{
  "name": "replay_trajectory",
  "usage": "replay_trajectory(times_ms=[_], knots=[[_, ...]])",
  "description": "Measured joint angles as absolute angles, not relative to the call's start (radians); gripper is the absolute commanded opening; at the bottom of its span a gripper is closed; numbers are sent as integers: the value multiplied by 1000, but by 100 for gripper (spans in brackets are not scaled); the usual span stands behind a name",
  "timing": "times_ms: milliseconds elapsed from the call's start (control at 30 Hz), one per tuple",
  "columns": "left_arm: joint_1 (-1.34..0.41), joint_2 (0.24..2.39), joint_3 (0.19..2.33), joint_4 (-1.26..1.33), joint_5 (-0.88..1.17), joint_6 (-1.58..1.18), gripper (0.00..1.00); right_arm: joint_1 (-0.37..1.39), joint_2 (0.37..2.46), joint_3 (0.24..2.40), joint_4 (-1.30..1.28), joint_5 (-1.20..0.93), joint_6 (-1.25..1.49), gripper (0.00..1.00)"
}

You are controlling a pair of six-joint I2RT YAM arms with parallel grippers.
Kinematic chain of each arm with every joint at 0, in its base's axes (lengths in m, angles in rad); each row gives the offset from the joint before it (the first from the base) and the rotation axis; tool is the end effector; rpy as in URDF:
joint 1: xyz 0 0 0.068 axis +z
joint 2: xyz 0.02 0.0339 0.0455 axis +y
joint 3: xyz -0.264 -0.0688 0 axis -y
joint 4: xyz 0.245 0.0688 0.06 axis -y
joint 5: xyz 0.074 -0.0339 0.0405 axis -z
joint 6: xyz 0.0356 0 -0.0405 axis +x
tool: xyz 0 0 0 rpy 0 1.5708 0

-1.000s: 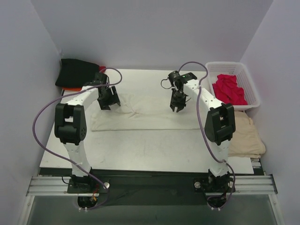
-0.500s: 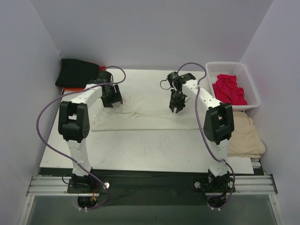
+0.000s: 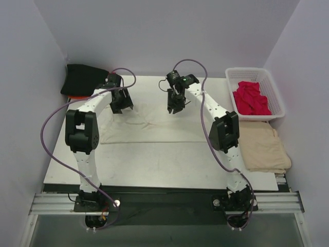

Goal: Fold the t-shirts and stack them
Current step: Fold the other side of the tshirt into a rectangle

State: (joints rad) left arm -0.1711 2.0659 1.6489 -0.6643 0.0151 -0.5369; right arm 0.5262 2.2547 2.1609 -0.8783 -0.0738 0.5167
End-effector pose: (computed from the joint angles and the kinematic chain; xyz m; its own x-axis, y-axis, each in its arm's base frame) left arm 0.4387 -0.0763 0.2047 -0.8380 -0.3742 -0.3972 -0.2925 0.9225 -0.2519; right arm 0.4294 0.2524 0.2645 -0.8863 0.0550 -0.4599 -0.1139 0.9366 0.3314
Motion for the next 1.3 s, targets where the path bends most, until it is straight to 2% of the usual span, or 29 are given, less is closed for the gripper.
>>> replay_trajectory(times_ms=[133, 433, 833, 1300], knots=[[-161, 2084, 1698, -672, 12, -548, 71, 569, 2326, 2241, -854, -105, 486, 22], [-155, 2108, 1725, -693, 47, -569, 69, 644, 2383, 2224, -674, -139, 401, 22], [-108, 2105, 1679, -741, 80, -627, 70, 673, 2450, 2246, -436, -215, 358, 32], [-5, 1955, 1570, -758, 125, -651, 70, 723, 2530, 2246, -339, -203, 319, 37]])
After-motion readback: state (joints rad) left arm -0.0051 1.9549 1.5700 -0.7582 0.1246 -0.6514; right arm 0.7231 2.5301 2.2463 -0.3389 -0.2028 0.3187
